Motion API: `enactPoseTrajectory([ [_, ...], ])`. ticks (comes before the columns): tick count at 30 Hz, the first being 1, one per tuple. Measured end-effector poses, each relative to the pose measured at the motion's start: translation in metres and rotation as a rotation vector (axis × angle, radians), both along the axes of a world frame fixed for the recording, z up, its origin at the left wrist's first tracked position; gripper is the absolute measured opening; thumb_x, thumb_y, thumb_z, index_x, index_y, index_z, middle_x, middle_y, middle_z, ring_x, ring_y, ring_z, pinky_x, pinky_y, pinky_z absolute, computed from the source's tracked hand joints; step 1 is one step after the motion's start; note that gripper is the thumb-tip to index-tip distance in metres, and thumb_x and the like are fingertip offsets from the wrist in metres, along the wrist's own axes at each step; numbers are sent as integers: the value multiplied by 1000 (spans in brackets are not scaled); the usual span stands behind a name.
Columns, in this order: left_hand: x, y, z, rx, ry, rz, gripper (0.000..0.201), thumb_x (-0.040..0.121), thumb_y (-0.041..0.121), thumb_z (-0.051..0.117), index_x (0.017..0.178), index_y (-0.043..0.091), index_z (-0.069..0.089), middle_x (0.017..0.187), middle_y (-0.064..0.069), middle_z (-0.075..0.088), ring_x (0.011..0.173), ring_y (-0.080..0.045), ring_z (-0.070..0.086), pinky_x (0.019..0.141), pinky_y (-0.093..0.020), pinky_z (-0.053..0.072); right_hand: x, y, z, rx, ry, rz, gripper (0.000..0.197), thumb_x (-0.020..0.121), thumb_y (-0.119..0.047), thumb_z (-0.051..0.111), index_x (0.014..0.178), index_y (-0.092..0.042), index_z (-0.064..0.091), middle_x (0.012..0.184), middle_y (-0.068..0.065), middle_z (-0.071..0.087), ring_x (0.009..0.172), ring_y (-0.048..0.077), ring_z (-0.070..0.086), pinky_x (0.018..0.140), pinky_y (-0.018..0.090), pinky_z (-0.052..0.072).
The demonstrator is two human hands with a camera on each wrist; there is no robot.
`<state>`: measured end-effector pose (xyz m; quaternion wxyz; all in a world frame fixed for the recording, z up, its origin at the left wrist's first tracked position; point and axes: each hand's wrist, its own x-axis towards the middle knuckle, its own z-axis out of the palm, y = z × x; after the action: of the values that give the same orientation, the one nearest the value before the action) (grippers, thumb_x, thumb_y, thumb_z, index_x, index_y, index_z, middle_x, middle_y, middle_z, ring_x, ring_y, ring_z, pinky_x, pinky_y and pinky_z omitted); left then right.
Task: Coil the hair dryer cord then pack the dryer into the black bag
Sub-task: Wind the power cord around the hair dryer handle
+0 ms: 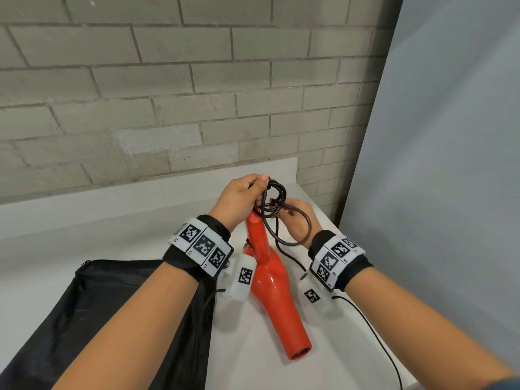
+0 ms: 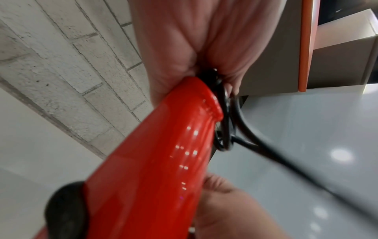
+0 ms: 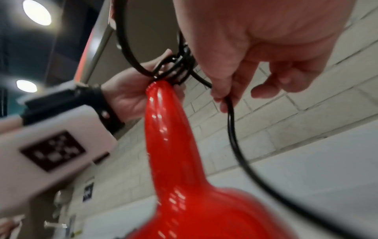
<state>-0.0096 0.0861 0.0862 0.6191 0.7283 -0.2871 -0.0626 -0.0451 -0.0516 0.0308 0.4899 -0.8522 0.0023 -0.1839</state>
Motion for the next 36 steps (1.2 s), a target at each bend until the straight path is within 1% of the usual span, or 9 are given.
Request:
enactPoseTrajectory([
  [2, -1, 2, 1, -15, 29, -4, 37, 94, 32, 42, 61, 19, 52, 42, 13, 40, 43, -4, 38, 51, -18, 37, 7, -7, -11, -59, 163, -85, 16, 88, -9, 56, 83, -1, 69, 77, 8, 68, 69, 5, 61, 70, 25, 42],
  [4, -2, 4, 1, -27, 65, -26, 43, 93, 34, 42, 53, 19, 43, 43, 11, 41, 44, -6, 37, 51, -19, 35, 13, -15, -28, -172, 394, -152, 20, 88, -10, 56, 97, 2, 69, 96, 16, 71, 90, 23, 65, 70, 20, 43],
  [6, -5, 5, 3, -33, 96, -34, 47, 93, 36, 42, 49, 19, 41, 44, 8, 43, 42, -6, 37, 50, -17, 36, 15, -22, -47, -222, 569, -184, 23, 88, -12, 56, 104, 1, 67, 106, 15, 70, 97, 23, 64, 66, 10, 43],
  [9, -8, 7, 5, -54, 91, -34, 51, 93, 32, 43, 44, 20, 35, 44, 4, 37, 41, -6, 33, 49, -15, 34, 15, -24, -62, -407, 774, -184, 27, 89, -15, 55, 112, -2, 64, 115, 13, 66, 101, 23, 62, 85, 23, 49],
  [14, -7, 9, 4, -55, 79, -51, 49, 93, 31, 44, 46, 21, 36, 37, 12, 34, 40, -5, 31, 50, -15, 34, 1, -13, -31, -223, 308, -16, 54, 87, -14, 58, 137, -17, 37, 134, 6, 50, 119, 24, 50, 93, 24, 40],
  [19, -7, 10, 6, -24, 82, -71, 46, 91, 35, 45, 49, 25, 58, 41, 10, 38, 45, -8, 38, 58, -18, 41, -1, 2, 3, -115, -80, 169, 25, 88, -13, 57, 112, -8, 61, 110, 4, 65, 94, 4, 58, 78, 11, 41],
  [28, -4, 10, 5, -28, 135, -7, 3, 80, 14, 66, 79, 15, 63, 45, 14, 49, 42, -3, 38, 49, -14, 36, 12, -18, -20, -105, 218, -137, 25, 91, -18, 47, 75, -10, 65, 75, 7, 65, 68, 15, 52, 64, 25, 38],
  [33, -2, 11, 5, -48, 99, 17, 11, 80, 11, 64, 91, 9, 64, 45, 16, 55, 41, 0, 45, 50, -11, 39, 6, -12, -6, -269, 81, 56, 29, 93, -12, 46, 120, -17, 55, 111, 2, 61, 102, 13, 52, 90, 26, 39],
  [36, -3, 13, 5, -63, 99, 16, 15, 81, 10, 63, 96, 6, 65, 46, 15, 56, 41, 0, 46, 51, -11, 38, -2, -8, 11, -229, 28, 174, 23, 94, -12, 46, 110, -9, 62, 106, 1, 65, 97, 7, 54, 85, 16, 40],
])
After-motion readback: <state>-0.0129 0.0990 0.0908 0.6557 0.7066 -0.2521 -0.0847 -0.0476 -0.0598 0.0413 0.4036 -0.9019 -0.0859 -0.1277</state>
